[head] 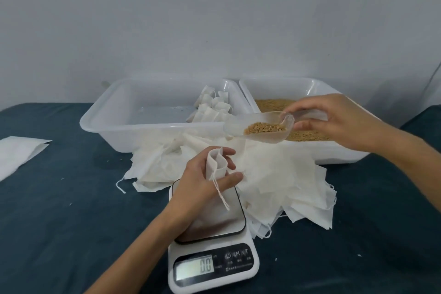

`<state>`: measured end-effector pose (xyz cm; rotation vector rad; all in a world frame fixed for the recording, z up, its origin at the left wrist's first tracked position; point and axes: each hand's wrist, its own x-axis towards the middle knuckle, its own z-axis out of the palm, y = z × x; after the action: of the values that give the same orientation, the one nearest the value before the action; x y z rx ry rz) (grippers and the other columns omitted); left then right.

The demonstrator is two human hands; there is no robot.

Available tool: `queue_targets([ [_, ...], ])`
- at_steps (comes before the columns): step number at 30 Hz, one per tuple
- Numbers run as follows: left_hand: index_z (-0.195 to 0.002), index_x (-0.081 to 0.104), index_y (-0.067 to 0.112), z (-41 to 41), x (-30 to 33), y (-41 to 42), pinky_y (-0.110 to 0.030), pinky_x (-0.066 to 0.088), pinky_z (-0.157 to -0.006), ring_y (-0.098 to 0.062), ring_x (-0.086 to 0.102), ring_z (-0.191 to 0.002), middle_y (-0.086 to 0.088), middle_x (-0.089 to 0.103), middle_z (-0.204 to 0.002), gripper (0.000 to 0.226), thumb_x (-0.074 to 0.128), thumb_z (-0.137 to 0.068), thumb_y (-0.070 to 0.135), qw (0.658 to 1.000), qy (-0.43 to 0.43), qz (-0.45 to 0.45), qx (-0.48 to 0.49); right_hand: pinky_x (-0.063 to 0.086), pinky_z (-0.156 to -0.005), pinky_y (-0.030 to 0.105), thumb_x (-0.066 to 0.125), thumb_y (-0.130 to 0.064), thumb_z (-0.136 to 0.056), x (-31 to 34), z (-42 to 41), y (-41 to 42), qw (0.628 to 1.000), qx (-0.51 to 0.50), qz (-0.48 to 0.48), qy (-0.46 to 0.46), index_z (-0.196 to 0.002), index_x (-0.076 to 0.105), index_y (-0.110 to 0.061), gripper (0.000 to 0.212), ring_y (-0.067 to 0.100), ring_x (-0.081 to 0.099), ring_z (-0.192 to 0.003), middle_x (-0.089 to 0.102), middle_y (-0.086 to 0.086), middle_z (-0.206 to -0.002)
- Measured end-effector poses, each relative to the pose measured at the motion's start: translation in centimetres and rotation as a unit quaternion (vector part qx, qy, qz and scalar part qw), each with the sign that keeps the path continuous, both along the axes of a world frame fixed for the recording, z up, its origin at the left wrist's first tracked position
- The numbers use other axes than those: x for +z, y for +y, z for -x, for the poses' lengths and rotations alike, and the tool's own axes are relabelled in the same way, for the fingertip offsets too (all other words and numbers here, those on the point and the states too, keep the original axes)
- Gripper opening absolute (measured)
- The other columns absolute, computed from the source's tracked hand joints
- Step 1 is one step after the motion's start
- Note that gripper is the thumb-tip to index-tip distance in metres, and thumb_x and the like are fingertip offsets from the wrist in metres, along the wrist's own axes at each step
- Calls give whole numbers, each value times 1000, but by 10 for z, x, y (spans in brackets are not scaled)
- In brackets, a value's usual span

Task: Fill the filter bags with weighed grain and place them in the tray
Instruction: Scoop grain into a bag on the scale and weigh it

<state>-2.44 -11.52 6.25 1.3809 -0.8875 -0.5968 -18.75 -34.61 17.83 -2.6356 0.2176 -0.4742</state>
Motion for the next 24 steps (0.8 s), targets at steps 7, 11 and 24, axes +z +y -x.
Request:
queue_targets([
  [7, -99, 67, 9, -2, -1, 1, -17, 49, -71, -6, 64, -77, 4, 68, -88, 22, 84, -85, 10, 1000, -12, -14, 3, 37, -86, 1, 73, -15, -88, 5, -2, 10, 998, 9, 67, 17, -111, 74, -32, 29, -16, 59, -102, 68, -33, -100],
  [11, -103, 67, 11, -1, 0, 1, -15, 49, -71, -6, 64, -78, 3, 69, -89, 23, 83, -86, 10, 1000, -9, -12, 3, 42, -86, 15, 73, -19, -87, 10, -1, 14, 992, 5, 122, 19, -113, 74, -30, 29, -2, 58, -99, 67, -22, -98],
  [24, -118, 68, 16, 0, 1, 2, -25, 57, -89, -20, 73, -107, -9, 75, -115, 36, 83, -86, 9, 999, 28, -16, -3, 30, -86, 30, 76, -13, -87, 14, -7, 21, 969, 9, 247, 14, -114, 76, -20, 28, 16, 49, -79, 66, -7, -89],
])
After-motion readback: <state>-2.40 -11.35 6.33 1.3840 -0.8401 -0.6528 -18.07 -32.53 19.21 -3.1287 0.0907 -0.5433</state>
